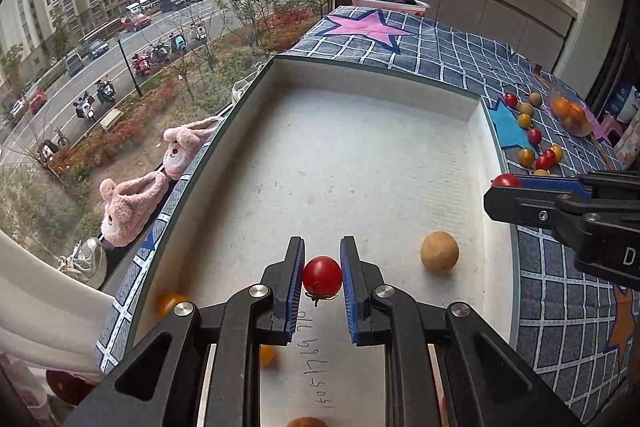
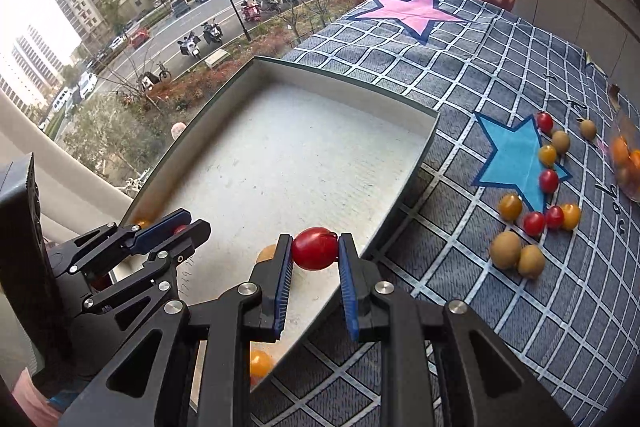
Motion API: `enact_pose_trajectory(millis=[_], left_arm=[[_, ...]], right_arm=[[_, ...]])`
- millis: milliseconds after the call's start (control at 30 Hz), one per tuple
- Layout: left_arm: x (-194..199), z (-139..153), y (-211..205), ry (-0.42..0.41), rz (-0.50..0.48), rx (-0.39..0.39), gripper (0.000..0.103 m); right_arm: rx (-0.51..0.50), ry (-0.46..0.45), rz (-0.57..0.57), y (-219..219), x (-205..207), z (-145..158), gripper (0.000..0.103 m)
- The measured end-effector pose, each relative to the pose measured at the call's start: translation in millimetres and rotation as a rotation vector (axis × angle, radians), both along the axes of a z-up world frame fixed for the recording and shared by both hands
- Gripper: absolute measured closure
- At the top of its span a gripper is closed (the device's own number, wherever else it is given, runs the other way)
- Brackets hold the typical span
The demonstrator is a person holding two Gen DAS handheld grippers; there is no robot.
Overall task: Organize fruits
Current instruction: 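Carry both held red tomatoes over the white tray, then open both tools to drop the red tomatoes into the tray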
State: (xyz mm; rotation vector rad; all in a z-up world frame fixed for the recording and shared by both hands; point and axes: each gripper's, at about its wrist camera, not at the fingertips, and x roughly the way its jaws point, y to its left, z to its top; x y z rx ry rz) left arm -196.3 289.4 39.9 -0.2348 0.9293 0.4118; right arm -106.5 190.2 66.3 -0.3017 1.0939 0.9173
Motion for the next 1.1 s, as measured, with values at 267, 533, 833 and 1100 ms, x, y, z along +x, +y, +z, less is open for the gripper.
enact_pose_trajectory(millis=[267,533,833,1100], left_arm=[[8,-9,3,0.024,0.002,-0.007,0.083],[11,-11,3,0.034,0.0,-0.002,0.083],[14,-11,2,0.049,-0.002,0.014,0.083],[11,-10,3,0.065,0.012,0.008,0.078]], right_arm=[[-0.05,0.008,0.009,21,6,-15,0.078],[-0.099,-0.015,0.021,35,9,-28,0.078],[-0.101,-0.026,0.032,38,4,-23,0.053],[-0.021,-0.039,-0.024,16,8,4,0.027]])
